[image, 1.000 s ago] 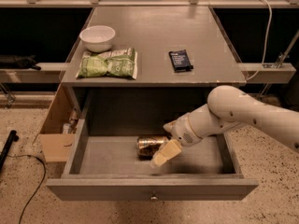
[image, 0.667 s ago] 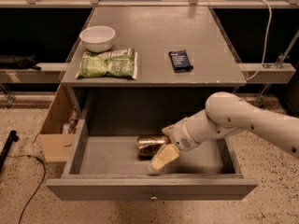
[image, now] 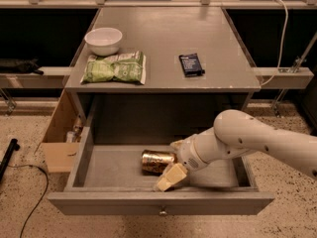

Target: Pick orange can from top drawer and place on counter

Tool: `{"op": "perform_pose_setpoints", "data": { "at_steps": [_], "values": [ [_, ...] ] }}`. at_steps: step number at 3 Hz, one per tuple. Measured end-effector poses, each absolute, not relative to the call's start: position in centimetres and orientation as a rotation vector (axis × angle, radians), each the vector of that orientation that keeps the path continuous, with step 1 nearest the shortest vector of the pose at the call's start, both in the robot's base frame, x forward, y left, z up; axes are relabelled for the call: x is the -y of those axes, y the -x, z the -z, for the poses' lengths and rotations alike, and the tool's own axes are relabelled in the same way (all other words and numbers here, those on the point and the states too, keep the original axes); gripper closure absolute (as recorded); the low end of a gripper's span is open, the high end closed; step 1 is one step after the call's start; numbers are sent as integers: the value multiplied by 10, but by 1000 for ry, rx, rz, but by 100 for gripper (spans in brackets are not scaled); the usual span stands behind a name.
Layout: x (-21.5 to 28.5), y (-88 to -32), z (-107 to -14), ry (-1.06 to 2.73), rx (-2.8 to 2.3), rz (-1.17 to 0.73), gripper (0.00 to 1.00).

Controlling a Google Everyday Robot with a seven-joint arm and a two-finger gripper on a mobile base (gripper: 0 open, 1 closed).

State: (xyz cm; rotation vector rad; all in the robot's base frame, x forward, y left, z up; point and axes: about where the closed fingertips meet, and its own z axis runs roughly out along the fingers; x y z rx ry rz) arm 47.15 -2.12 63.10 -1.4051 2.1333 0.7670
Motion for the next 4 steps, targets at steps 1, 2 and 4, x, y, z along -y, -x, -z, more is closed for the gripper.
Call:
{"op": "perform_pose_setpoints", "data": {
  "at_steps": [1, 2, 4],
  "values": [
    [21, -472, -631, 1405, -2133, -767, 16],
    [21, -471, -631, 1405, -2133, -767, 40],
    [21, -471, -631, 1405, -2133, -767, 94]
  ]
}}
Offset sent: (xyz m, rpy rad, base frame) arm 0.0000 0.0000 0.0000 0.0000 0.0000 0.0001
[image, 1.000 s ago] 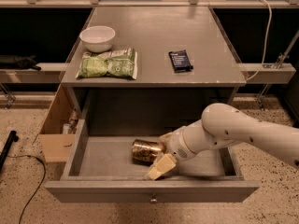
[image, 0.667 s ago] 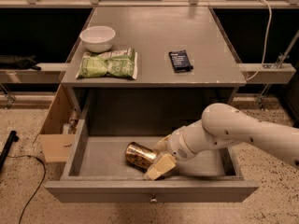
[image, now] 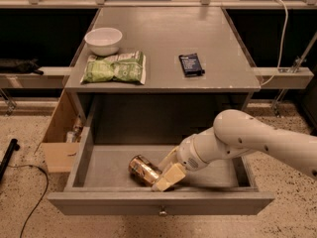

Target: Pick orange can from top drawer and place on counter

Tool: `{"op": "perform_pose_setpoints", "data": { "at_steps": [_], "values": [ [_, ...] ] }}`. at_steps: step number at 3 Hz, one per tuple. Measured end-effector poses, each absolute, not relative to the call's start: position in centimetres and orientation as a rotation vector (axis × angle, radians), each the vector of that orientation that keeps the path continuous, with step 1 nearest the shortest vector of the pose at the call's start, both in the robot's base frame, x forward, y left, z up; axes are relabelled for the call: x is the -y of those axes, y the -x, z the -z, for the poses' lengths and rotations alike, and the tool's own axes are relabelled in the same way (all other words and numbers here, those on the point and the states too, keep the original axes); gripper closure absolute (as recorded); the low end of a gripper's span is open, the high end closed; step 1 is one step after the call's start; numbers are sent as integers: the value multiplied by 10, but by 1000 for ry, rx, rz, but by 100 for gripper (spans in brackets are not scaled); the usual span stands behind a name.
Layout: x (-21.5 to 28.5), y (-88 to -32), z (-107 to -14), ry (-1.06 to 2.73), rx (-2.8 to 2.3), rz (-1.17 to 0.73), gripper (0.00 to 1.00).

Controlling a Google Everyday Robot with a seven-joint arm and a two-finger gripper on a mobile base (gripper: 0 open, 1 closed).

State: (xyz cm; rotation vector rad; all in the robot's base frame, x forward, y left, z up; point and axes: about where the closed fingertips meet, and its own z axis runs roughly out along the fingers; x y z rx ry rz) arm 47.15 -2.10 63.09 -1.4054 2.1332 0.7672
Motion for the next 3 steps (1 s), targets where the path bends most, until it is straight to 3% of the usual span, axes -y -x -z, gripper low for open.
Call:
{"op": "perform_pose_setpoints", "data": {
  "at_steps": [1, 3],
  "values": [
    [21, -471, -631, 1405, -2133, -767, 90],
    [25, -473, -676, 1474, -2171, -670, 43]
  ]
}}
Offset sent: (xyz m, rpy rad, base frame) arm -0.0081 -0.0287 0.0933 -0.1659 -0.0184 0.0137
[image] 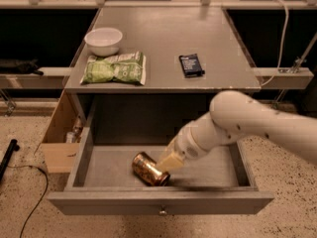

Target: Pick orange can from top drawer and place on counter

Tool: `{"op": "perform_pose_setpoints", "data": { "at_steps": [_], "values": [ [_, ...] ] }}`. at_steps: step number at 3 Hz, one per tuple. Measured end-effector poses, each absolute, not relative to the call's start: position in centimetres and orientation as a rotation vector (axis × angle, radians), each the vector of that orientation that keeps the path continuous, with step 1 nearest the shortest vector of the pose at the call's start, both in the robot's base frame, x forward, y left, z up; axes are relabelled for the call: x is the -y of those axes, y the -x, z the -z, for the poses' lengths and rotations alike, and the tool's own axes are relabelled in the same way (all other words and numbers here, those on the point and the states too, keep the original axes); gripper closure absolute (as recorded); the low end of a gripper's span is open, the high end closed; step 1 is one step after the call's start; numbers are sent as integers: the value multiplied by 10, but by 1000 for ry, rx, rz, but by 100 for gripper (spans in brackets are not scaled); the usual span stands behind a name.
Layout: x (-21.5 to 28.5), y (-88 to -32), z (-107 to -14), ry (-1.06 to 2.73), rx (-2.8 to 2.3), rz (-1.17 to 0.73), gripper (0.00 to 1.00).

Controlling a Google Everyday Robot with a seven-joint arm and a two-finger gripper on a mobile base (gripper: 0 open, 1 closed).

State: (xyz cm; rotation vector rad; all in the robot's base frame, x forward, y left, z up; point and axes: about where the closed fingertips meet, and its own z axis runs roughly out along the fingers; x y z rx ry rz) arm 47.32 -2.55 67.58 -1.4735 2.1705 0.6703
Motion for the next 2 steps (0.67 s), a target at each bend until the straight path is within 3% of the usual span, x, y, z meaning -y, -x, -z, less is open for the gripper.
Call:
{"op": "perform_pose_setpoints", "data": {
  "at_steps": [2],
  "values": [
    [25, -470, -698, 1484, -2169, -626, 0]
  ]
}}
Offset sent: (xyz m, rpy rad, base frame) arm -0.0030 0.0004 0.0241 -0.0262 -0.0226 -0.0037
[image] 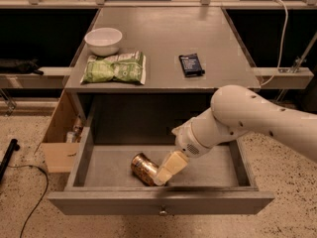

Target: Pick orange can from top drawer and place on counter

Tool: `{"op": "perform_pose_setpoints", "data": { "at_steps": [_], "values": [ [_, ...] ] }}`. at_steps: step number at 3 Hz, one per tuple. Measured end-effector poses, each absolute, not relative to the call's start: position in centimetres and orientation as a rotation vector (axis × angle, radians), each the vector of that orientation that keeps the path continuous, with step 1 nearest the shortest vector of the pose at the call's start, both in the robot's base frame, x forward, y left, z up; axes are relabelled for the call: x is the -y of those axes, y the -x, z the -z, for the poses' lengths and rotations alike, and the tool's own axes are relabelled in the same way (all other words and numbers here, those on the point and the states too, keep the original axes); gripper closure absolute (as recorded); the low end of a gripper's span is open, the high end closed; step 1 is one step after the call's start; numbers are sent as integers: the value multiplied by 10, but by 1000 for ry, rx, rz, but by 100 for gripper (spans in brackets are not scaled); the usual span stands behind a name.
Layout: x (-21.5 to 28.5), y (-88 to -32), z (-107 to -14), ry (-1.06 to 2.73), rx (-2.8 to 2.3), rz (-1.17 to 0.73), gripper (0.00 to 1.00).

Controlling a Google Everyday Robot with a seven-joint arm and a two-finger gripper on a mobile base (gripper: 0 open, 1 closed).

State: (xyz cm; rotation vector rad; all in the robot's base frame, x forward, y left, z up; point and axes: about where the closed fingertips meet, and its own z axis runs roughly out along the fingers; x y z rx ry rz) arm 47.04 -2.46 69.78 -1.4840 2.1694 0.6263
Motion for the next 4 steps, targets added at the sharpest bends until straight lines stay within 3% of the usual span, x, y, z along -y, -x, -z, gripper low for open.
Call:
{"op": "perform_pose_setpoints", "data": {
  "at_steps": [2, 4],
  "values": [
    [18, -480, -694, 1426, -2162, -652, 0],
    [18, -506, -687, 1142, -2066, -828, 0]
  ]
}}
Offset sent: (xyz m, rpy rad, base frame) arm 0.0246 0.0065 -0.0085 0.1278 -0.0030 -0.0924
